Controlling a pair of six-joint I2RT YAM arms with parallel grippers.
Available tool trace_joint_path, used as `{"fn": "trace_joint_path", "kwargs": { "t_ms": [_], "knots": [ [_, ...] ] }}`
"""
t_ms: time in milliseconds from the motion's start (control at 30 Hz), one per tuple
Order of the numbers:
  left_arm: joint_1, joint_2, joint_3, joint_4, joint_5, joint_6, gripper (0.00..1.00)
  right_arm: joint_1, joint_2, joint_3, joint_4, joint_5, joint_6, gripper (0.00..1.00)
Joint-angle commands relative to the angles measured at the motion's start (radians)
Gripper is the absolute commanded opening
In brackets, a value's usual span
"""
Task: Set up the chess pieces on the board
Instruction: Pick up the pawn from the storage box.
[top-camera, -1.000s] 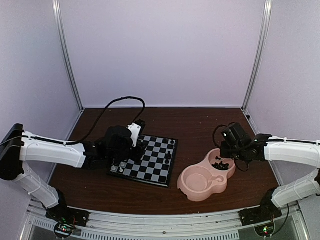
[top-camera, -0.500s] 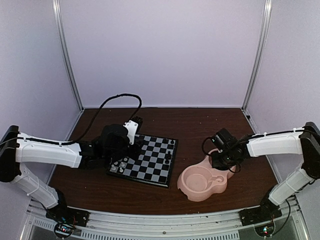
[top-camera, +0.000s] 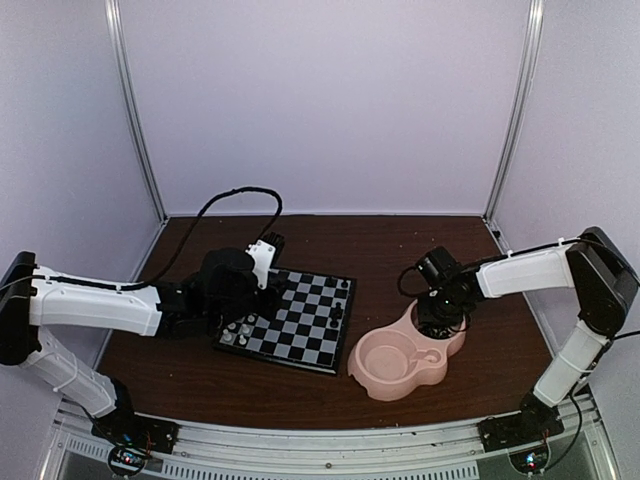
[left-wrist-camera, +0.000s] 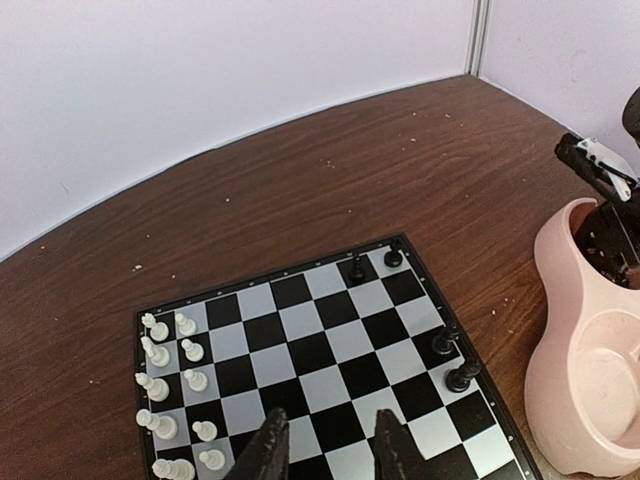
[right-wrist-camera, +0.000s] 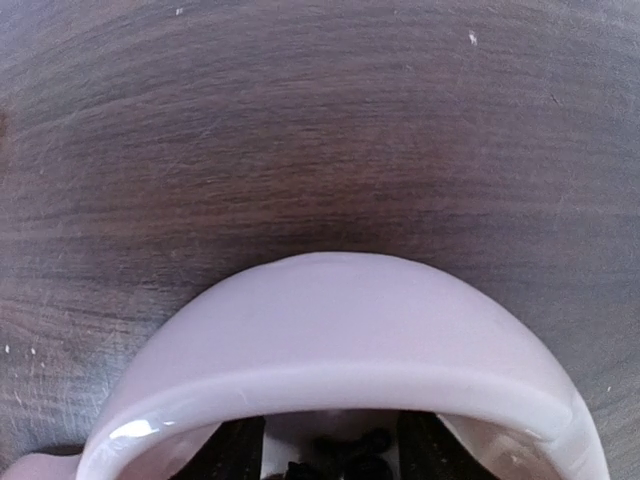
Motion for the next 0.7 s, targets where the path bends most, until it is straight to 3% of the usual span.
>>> {"fn": "trace_joint_path", "kwargs": {
  "t_ms": [0, 133, 300, 667],
  "knots": [
    [0.003, -0.025, -0.011, 0.033, 0.007, 0.008, 0.31, -0.006, -0.005, -0.044, -0.021, -0.053, 0.000, 0.39],
    [0.003, -0.018, -0.008, 0.034, 0.016, 0.007, 0.31, -0.006, -0.071, -0.068, -0.016, -0.029, -0.005, 0.16],
    [0.003, -0.023, -0.006, 0.031, 0.024, 0.004, 0.30, -0.007, -0.136, -0.086, -0.008, -0.013, -0.027, 0.04],
    [0.002, -0.041, -0.005, 0.022, 0.052, -0.006, 0.31, -0.004, -0.378, -0.180, 0.056, -0.021, -0.071, 0.06]
  ]
}}
